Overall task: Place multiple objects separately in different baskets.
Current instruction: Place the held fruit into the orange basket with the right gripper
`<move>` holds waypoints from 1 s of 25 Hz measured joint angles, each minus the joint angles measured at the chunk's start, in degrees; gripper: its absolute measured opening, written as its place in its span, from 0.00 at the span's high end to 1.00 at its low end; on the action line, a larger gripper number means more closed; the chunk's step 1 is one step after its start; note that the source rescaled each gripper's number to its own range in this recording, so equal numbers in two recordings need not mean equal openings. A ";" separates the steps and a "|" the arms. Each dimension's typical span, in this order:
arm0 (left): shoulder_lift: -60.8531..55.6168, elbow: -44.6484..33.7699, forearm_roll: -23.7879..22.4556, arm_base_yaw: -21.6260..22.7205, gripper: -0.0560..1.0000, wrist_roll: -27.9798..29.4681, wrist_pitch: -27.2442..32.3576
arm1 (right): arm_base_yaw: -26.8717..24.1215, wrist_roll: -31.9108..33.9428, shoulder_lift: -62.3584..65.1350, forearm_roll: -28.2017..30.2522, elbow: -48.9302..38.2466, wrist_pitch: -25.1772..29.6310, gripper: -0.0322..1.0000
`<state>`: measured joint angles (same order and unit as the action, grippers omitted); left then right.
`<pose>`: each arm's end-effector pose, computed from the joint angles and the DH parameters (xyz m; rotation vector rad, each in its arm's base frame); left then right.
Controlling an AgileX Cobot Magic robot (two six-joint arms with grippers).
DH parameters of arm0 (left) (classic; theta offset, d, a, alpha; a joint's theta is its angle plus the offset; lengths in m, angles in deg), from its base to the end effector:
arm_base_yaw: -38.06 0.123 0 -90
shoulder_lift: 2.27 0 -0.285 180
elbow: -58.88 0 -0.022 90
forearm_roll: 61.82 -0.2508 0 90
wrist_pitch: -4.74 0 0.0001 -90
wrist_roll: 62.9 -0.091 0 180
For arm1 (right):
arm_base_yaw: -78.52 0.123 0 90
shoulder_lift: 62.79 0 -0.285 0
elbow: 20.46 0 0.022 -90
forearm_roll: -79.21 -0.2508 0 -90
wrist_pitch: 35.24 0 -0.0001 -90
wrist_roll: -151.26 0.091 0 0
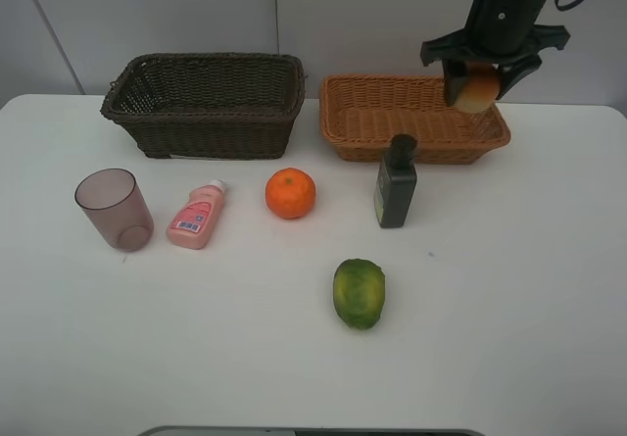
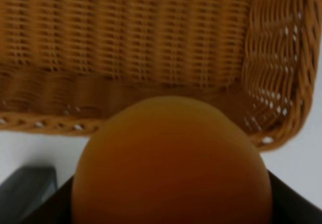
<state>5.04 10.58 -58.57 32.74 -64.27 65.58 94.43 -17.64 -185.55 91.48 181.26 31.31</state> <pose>-0.0072 -0.0039 0.2786 0.1217 2.0293 -0.1111 0.4130 0.0993 0.2492 -0.2127 2.8683 -0.2156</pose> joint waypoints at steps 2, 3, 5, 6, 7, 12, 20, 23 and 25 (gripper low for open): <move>0.00 0.00 0.00 0.00 0.07 0.00 0.00 | 1.11 -0.45 -3.31 0.00 3.80 -0.05 0.56; 0.00 0.00 0.00 0.00 0.07 0.00 0.00 | 1.70 -0.77 -4.73 0.00 5.72 -0.11 0.56; 0.00 0.00 0.00 0.00 0.07 0.00 0.00 | 2.71 -1.14 -8.08 0.00 8.91 -0.74 0.56; 0.00 0.00 0.00 0.00 0.07 0.00 0.00 | 3.22 -1.28 -9.65 0.00 10.33 -1.45 0.56; 0.00 0.00 0.00 0.00 0.07 0.00 0.00 | 3.41 -1.28 -10.77 0.00 11.53 -2.18 0.56; 0.00 0.00 0.00 0.00 0.07 0.00 0.00 | 3.74 -1.22 -15.68 -0.24 13.76 -8.23 0.56; 0.00 0.00 0.00 0.00 0.07 0.00 0.00 | 3.69 -1.11 -19.42 0.14 14.12 -16.78 0.56; 0.00 0.00 0.00 0.00 0.07 0.00 0.00 | 3.69 -1.06 -20.60 0.21 14.12 -19.21 0.56; 0.00 0.00 0.00 0.00 0.07 0.00 0.00 | 3.69 -1.01 -21.11 0.21 14.12 -20.13 0.56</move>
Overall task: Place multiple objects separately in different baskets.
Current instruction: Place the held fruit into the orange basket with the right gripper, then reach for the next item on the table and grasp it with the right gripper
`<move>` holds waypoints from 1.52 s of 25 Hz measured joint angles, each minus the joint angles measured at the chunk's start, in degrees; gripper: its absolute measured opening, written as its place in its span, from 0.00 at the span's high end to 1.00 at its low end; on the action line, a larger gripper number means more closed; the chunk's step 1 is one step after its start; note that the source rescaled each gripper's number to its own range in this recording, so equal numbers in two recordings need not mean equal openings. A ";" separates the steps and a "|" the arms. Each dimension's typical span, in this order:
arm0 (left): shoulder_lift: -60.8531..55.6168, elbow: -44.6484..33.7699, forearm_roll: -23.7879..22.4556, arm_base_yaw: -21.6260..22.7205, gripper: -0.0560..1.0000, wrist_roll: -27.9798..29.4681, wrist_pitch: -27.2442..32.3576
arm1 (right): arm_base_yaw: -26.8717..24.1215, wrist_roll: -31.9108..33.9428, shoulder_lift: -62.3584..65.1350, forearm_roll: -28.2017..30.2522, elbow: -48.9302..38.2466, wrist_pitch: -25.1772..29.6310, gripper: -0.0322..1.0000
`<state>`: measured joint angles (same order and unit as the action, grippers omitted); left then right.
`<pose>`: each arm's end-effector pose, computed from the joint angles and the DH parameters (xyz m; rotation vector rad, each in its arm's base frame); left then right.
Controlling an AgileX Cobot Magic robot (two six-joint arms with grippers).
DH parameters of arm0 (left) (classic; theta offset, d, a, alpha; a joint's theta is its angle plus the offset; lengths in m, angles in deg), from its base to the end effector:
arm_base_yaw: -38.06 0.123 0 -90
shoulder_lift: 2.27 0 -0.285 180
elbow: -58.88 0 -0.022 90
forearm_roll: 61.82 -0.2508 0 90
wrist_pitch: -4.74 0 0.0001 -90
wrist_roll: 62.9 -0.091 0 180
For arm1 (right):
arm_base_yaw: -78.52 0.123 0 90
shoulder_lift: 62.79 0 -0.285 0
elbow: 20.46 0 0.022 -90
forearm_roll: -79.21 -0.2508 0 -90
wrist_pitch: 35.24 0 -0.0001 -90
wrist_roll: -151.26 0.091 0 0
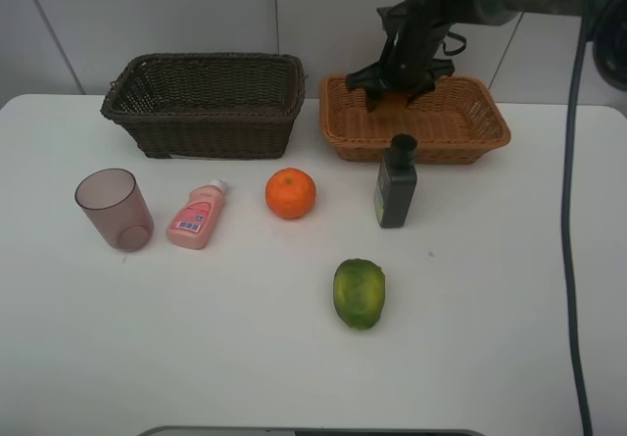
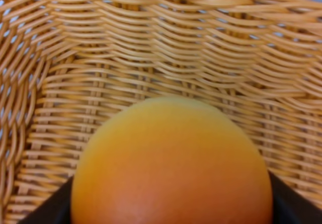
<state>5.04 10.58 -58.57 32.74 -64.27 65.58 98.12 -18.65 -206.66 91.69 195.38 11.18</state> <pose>-0.0072 -0.0039 0.2786 0.1217 2.0293 -0.1111 0.4901 0.1594 0.1537 -0.3725 2.6365 -0.0930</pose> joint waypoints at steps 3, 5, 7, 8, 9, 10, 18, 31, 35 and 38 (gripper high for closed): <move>0.00 0.00 0.00 0.00 0.07 0.00 0.00 | 0.00 0.79 -0.38 0.34 0.00 -0.77 0.56; 0.00 0.00 0.00 0.00 0.07 0.00 0.00 | 0.00 1.11 -0.51 0.68 0.00 -1.36 0.56; 0.00 0.00 0.00 0.00 0.07 0.00 0.00 | 0.00 1.25 -0.56 0.83 0.00 -1.65 0.51; 0.00 0.00 0.00 0.00 0.07 0.00 0.00 | 0.00 1.25 -0.58 1.01 0.00 -1.78 0.42; 0.00 0.00 0.00 0.00 0.07 0.00 0.00 | 0.00 1.25 -0.62 1.08 0.00 -1.82 0.32; 0.00 0.00 0.00 0.00 0.07 0.00 0.00 | 0.00 1.25 -0.62 1.26 0.00 -1.82 0.18; 0.00 0.00 0.00 0.00 0.07 0.00 0.00 | 0.07 1.25 0.31 1.12 0.00 -0.68 0.00; 0.00 0.00 0.00 0.00 0.07 0.00 0.00 | 8.05 1.25 11.78 -2.20 0.00 18.42 0.00; 0.00 0.00 0.00 0.00 0.07 0.00 0.00 | 12.76 1.12 13.78 -2.34 0.00 22.40 0.00; 0.00 0.00 0.00 0.00 0.07 0.00 0.00 | 16.45 1.07 14.24 -3.29 0.00 23.20 0.00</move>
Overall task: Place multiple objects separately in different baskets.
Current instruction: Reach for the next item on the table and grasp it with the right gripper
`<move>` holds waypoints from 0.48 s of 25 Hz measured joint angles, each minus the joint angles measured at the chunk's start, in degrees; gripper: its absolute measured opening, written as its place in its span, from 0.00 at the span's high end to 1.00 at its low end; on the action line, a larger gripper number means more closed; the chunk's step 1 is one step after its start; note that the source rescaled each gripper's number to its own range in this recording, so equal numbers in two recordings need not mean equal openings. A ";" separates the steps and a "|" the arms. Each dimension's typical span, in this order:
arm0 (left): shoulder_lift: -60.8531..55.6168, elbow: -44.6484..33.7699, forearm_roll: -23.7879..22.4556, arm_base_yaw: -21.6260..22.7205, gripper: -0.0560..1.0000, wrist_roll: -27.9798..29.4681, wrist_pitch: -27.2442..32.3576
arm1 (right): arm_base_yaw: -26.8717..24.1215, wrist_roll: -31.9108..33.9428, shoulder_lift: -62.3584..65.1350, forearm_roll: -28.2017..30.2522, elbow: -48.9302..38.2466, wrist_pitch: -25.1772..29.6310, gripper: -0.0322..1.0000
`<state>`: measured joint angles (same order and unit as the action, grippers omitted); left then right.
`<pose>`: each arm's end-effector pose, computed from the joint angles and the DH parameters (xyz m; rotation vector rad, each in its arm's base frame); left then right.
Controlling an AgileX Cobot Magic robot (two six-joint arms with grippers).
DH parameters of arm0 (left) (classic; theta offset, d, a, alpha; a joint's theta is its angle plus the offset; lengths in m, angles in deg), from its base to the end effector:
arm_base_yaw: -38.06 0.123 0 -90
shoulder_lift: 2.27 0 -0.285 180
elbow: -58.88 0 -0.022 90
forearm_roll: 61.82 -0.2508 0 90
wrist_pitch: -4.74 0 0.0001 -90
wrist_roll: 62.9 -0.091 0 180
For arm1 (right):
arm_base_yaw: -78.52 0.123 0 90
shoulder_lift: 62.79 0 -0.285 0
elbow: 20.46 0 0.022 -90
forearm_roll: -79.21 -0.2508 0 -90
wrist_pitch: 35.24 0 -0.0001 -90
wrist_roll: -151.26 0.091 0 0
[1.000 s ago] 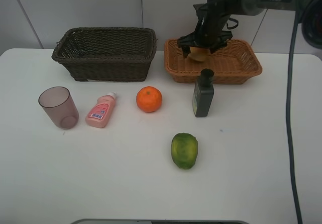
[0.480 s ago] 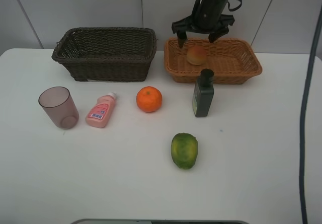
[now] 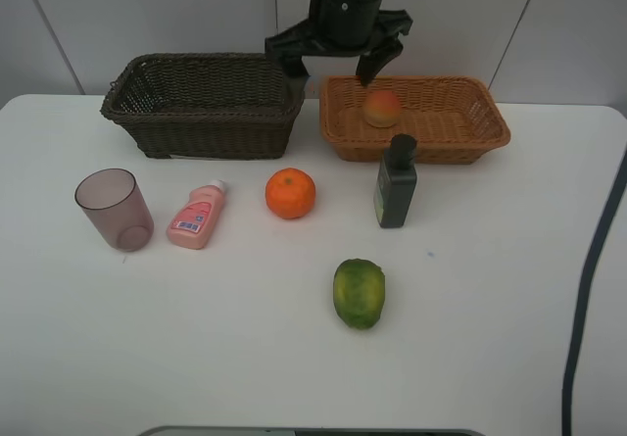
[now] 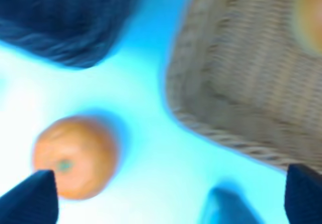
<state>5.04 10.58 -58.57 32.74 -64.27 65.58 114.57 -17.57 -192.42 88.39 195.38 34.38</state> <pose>-0.0072 -0.0039 0.2786 0.1217 2.0293 -0.1111 0.3795 0.2594 0.2617 -0.6527 2.7369 -0.0402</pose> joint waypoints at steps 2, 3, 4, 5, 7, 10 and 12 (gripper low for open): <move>0.00 0.00 0.00 0.00 0.07 0.00 0.00 | 3.44 0.00 0.00 -1.37 0.00 0.18 0.00; 0.00 0.00 0.00 0.00 0.07 0.00 0.00 | 4.57 0.00 0.00 -1.42 0.00 0.22 0.00; 0.00 0.00 0.00 0.00 0.07 0.00 0.00 | 5.59 0.00 0.00 -1.49 0.00 0.22 0.00; 0.00 0.00 0.00 0.00 0.07 0.00 0.00 | 6.31 0.15 0.00 -1.49 0.00 0.22 0.00; 0.00 0.00 0.00 0.00 0.07 0.00 0.00 | 7.50 1.16 -0.05 -1.64 0.00 0.24 0.00; 0.00 0.00 0.00 0.00 0.07 0.00 0.00 | 8.30 3.85 -0.74 -1.25 0.00 0.17 0.00; 0.00 0.00 0.00 0.00 0.07 0.00 0.00 | 8.47 5.80 -1.70 -1.06 -1.14 -0.88 0.00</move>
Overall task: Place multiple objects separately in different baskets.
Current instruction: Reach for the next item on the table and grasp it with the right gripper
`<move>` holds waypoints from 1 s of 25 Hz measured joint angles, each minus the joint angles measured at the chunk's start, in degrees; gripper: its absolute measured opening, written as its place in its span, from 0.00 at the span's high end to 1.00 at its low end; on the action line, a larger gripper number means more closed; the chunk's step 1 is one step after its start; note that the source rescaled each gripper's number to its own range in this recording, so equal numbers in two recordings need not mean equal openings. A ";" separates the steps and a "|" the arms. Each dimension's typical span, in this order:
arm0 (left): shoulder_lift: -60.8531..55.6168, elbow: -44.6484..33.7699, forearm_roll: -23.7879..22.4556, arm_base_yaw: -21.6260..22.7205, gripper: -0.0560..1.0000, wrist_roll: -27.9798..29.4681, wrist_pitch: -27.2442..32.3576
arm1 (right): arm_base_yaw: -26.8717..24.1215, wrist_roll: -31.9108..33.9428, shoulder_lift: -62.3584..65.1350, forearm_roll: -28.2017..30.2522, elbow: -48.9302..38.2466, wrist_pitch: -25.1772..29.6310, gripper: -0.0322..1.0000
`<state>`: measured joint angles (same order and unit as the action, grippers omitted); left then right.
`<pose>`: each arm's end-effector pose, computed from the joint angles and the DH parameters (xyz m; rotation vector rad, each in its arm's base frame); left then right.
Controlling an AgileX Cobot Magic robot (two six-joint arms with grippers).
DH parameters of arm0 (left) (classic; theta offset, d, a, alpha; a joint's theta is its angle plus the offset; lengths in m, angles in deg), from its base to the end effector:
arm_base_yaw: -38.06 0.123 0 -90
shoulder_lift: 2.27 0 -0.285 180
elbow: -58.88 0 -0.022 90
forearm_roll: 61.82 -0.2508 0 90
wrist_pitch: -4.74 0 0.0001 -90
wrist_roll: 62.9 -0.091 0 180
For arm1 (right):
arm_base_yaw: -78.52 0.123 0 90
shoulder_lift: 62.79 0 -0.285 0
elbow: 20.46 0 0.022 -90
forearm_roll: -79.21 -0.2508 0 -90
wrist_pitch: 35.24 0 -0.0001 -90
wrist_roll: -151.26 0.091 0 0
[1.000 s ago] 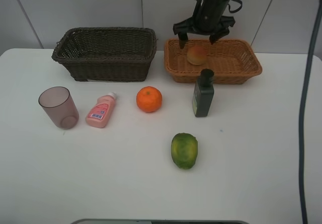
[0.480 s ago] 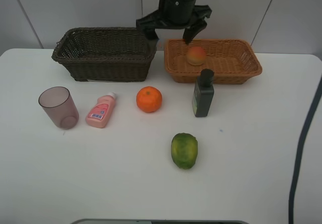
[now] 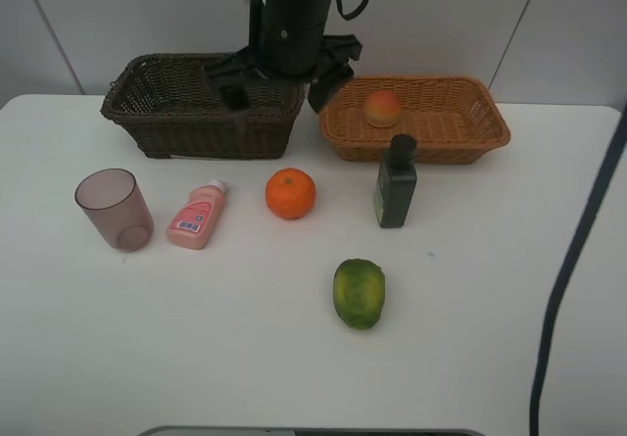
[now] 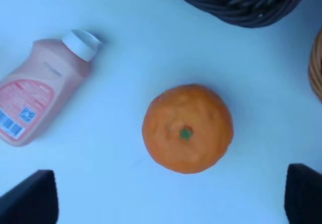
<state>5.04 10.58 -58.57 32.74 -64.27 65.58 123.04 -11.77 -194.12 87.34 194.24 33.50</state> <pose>-0.0072 -0.0039 0.2786 0.1217 2.0293 -0.1111 0.3384 0.3160 0.2427 -0.7268 2.7577 0.0167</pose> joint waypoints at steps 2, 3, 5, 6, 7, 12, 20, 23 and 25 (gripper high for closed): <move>0.00 0.00 0.00 0.00 0.07 0.00 0.00 | 0.00 2.45 -0.67 0.00 -3.03 -2.78 0.00; 0.00 0.00 0.00 0.00 0.07 0.00 0.00 | 0.00 4.05 -0.85 0.05 -5.18 -4.69 0.00; 0.00 0.00 0.00 0.00 0.07 0.00 0.00 | 0.00 6.68 -1.16 0.05 -9.28 -8.28 0.00; 0.00 0.00 0.00 0.00 0.07 0.00 0.00 | 0.00 7.73 -1.27 0.05 -10.76 -9.84 0.00; 0.00 0.00 0.00 0.00 0.07 0.00 0.00 | 0.00 8.70 -1.33 0.21 -12.20 -11.11 0.00; 0.00 0.00 0.00 0.00 0.07 0.00 0.00 | 0.00 13.92 -1.46 4.61 -14.14 -13.93 0.00; 0.00 0.00 0.00 0.00 0.07 0.00 0.00 | 0.00 20.38 -4.31 6.36 -14.14 -18.03 0.00; 0.00 0.00 0.00 0.00 0.07 0.00 0.00 | -0.12 22.28 -5.29 6.42 -14.14 -19.27 0.00; 0.00 0.00 0.00 0.00 0.07 0.00 0.00 | -0.23 22.68 -5.92 6.64 -14.14 -20.09 0.00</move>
<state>5.04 10.58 -58.57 32.74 -64.27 65.58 122.80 10.91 -200.04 93.98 180.11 13.42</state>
